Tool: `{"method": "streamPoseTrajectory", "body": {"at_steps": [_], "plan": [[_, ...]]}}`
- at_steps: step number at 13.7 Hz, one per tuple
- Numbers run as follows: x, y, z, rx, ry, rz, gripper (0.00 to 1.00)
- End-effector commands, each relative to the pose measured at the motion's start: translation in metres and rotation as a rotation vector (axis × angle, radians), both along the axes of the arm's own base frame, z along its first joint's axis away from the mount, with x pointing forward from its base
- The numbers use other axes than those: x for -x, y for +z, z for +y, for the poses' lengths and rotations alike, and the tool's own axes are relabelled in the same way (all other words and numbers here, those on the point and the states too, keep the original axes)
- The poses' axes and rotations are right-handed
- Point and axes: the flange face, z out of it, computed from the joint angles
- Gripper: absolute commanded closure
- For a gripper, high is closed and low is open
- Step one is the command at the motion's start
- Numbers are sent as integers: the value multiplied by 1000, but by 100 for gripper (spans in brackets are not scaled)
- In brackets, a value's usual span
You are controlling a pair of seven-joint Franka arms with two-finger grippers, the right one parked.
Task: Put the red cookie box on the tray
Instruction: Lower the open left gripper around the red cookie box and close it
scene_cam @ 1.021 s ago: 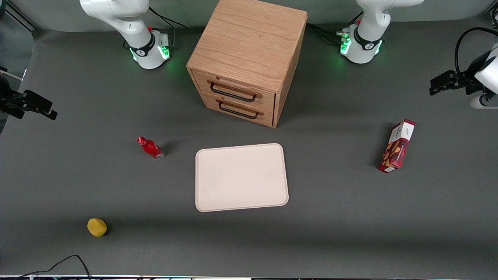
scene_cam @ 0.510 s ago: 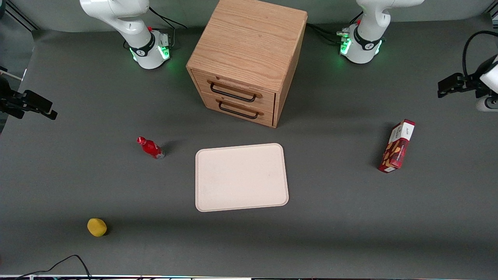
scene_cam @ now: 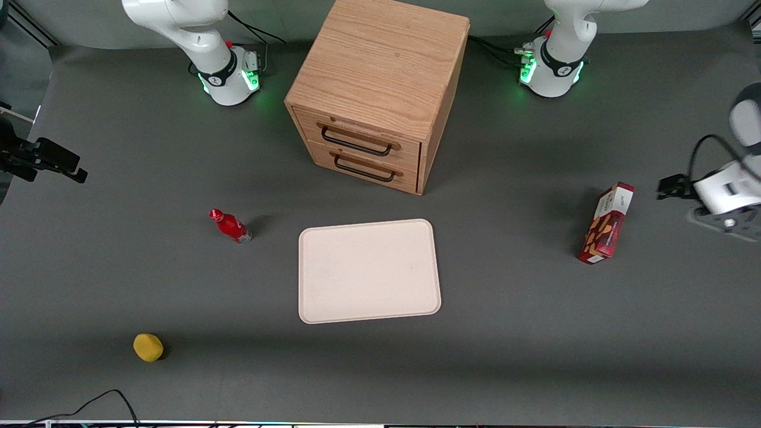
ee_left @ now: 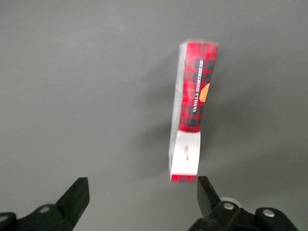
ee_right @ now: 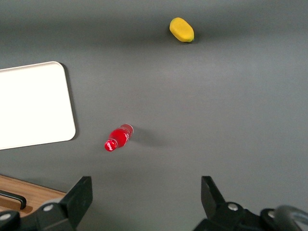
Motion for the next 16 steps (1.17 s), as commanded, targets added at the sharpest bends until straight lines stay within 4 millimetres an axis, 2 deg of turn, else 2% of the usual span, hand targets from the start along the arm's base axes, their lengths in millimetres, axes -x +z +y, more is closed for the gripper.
{"method": "streamPoseTrajectory", "body": {"at_steps": [1, 5, 8, 9, 10, 11, 14, 16], "plan": [[17, -34, -22, 23, -49, 10, 0], [18, -83, -48, 16, -99, -25, 0], [19, -116, -51, 4, -112, -58, 0], [18, -120, -52, 5, -109, -60, 24], [18, -121, -51, 19, -85, -56, 88], [19, -121, -51, 39, -54, -54, 100], [16, -118, -50, 55, -25, -58, 100], [6, -102, -50, 61, -12, -47, 100]]}}
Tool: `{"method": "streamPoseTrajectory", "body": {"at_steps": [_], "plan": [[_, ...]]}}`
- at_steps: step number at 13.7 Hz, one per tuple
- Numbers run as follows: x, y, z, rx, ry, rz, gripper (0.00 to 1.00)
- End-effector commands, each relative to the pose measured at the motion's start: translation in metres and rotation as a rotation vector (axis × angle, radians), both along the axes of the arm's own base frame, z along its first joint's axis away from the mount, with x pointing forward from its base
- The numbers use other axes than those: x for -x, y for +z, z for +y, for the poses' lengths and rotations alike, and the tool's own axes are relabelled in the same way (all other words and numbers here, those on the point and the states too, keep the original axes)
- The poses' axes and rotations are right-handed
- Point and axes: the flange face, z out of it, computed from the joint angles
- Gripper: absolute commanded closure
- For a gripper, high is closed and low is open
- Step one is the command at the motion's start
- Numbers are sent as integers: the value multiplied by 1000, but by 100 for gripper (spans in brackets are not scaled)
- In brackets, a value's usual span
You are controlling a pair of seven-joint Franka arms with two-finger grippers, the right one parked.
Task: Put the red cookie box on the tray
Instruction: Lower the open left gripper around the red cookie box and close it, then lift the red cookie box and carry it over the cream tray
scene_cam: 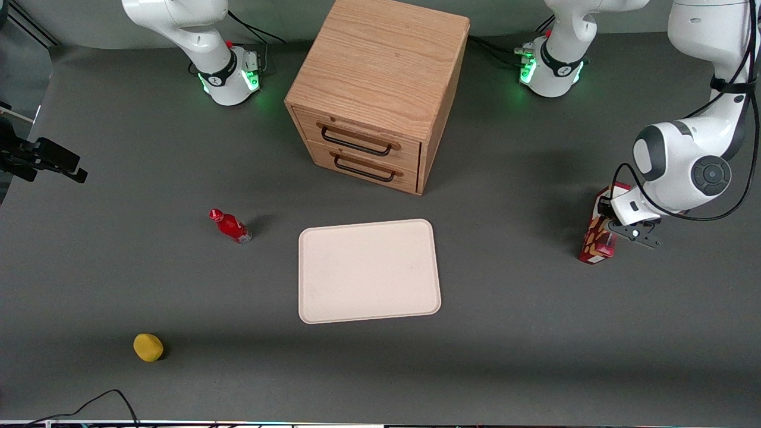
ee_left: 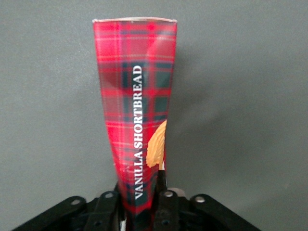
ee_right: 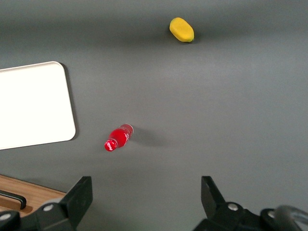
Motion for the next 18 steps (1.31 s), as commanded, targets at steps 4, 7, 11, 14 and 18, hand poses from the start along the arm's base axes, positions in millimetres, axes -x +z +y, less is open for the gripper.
{"method": "streamPoseTrajectory", "body": {"at_steps": [4, 7, 11, 14, 18], "plan": [[-65, 142, -16, 23, 162, 52, 100], [-85, 240, -93, 2, 363, 86, 100], [-66, 261, -250, -24, 606, 79, 100], [-54, 234, -335, -5, 667, 72, 100], [-45, 117, -449, 1, 681, 11, 100]]}}
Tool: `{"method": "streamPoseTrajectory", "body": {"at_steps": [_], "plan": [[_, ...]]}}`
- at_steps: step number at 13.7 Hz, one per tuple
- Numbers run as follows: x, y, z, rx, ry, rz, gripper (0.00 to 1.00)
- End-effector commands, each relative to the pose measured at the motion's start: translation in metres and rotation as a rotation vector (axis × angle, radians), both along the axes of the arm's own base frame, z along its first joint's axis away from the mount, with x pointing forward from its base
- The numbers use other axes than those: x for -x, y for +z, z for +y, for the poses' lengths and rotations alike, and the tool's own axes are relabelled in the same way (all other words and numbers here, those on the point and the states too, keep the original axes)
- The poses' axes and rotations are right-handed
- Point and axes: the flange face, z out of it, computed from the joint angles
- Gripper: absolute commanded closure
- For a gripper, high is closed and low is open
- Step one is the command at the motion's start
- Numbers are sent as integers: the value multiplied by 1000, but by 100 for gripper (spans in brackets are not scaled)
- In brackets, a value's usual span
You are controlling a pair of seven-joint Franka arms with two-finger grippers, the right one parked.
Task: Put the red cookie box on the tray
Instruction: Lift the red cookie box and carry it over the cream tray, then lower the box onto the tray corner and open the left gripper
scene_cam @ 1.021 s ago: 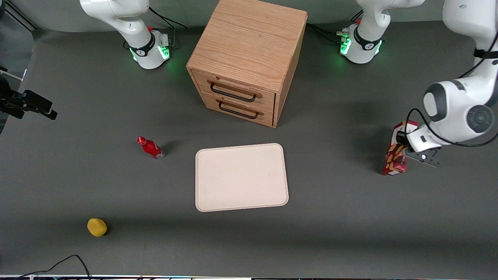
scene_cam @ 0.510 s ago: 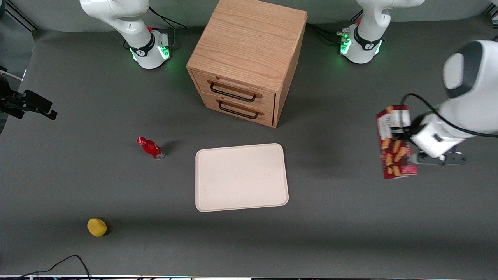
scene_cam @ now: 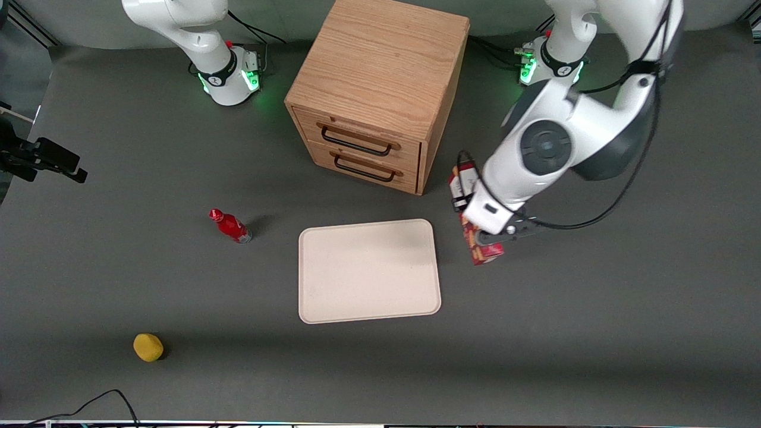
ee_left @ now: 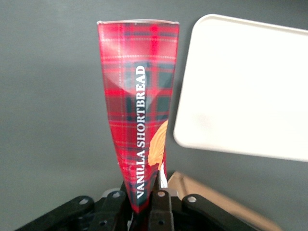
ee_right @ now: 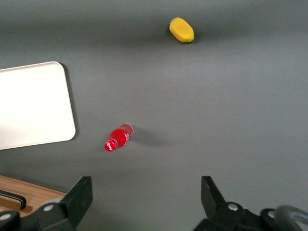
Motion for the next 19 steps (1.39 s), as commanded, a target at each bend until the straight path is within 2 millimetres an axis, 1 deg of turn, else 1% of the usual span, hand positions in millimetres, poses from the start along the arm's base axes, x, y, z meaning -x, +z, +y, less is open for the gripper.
{"method": "streamPoseTrajectory", "body": {"at_steps": [1, 3, 4, 5, 7, 9, 11, 14, 15, 16, 19], "plan": [[-15, -67, -50, 10, 21, -21, 100], [-35, -99, -76, 26, 1, -33, 100], [-43, -111, -82, 24, -10, -45, 100], [-47, -112, -81, 23, -26, -53, 100], [-49, -116, -87, 43, -79, -85, 100], [-60, -124, -86, 20, -107, -125, 100], [-60, -133, -83, 10, -130, -121, 100], [-60, -133, -82, 7, -135, -120, 100], [-61, -134, -80, 5, -137, -118, 32], [-61, -132, -80, 3, -132, -121, 0], [-60, -128, -74, -12, -130, -104, 0]]}}
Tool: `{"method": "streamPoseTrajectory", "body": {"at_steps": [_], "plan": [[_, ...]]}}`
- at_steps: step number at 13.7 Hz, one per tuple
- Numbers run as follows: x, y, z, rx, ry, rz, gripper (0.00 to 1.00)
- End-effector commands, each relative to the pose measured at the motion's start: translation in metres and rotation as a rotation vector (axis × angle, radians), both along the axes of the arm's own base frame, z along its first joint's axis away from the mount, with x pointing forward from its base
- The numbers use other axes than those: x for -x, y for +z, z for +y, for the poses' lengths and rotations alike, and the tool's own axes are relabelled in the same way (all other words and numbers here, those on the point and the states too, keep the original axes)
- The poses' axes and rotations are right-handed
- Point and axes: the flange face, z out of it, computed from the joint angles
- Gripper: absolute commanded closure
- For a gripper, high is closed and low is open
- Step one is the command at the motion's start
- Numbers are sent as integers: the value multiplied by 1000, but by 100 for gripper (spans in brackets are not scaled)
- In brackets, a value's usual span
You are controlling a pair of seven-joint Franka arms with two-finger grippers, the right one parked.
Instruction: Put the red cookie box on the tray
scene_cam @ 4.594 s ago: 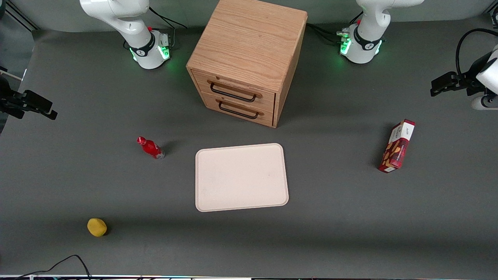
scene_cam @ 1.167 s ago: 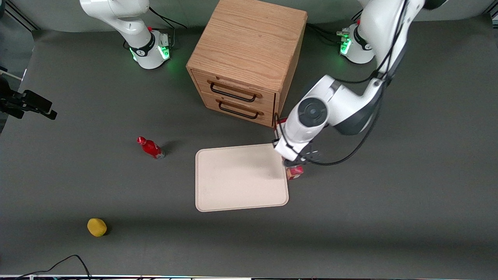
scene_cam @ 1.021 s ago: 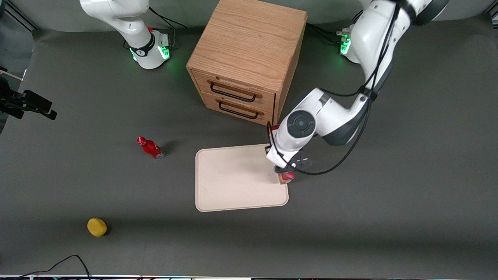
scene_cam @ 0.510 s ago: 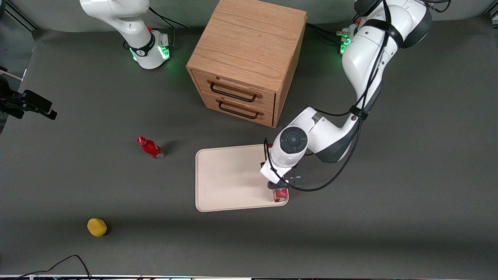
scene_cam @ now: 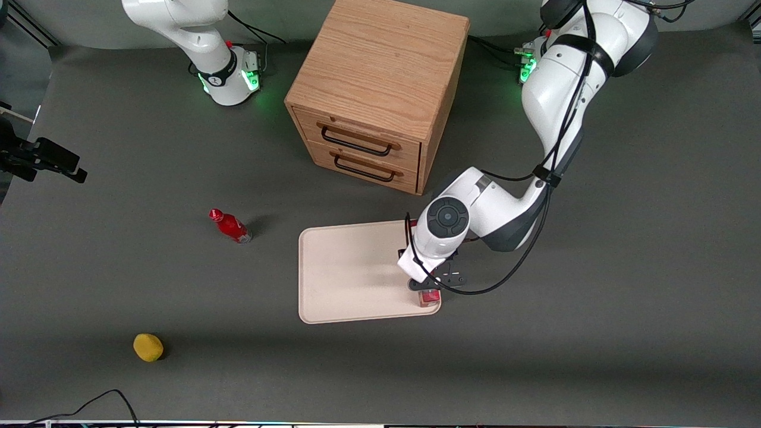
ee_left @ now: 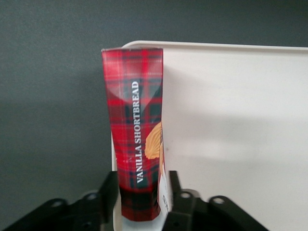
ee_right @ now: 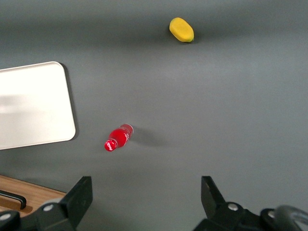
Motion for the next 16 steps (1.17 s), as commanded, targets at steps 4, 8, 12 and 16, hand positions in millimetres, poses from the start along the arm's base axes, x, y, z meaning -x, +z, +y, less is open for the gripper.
{"method": "streamPoseTrajectory", "body": {"at_steps": [4, 8, 12, 16], "plan": [[3, 104, 46, -124, 51, 65, 0], [-8, 215, 141, -102, 92, 65, 0], [-9, 279, 273, -92, -13, 117, 0], [17, 300, 388, -61, -157, 148, 0]]}}
